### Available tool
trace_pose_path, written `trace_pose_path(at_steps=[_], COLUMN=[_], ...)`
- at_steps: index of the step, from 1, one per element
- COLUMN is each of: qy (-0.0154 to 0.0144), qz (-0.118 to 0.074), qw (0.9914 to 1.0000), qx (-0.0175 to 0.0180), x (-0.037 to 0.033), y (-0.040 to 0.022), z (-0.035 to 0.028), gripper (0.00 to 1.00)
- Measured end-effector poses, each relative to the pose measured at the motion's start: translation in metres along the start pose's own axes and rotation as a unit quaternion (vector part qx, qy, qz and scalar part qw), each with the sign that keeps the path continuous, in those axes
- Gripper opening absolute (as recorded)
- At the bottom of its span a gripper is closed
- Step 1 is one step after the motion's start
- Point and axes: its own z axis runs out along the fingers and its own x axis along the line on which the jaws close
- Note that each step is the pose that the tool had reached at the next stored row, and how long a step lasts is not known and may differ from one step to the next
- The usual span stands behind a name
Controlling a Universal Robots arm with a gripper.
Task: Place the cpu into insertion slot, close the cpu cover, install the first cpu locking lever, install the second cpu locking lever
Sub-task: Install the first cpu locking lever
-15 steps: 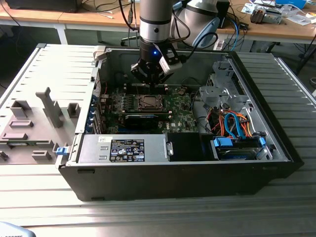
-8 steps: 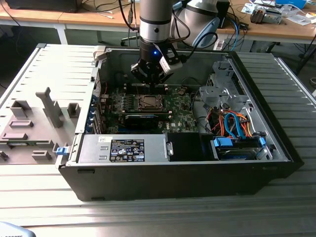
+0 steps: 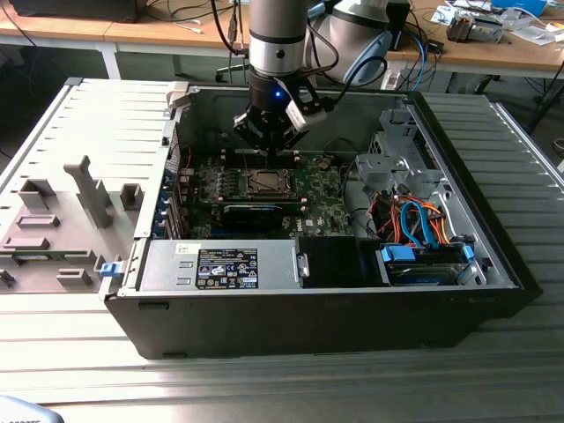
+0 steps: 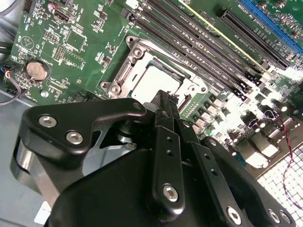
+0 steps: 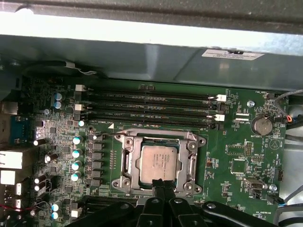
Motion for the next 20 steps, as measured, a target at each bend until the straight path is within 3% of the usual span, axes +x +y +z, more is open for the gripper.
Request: trace_pose_path(at_steps=[20], qy=[0.0], qz=[0.0], qw=[1.0], qx=[0.0], x=[0.0083], y=[0.0015], z=[-0.0001], gripper=[0.11])
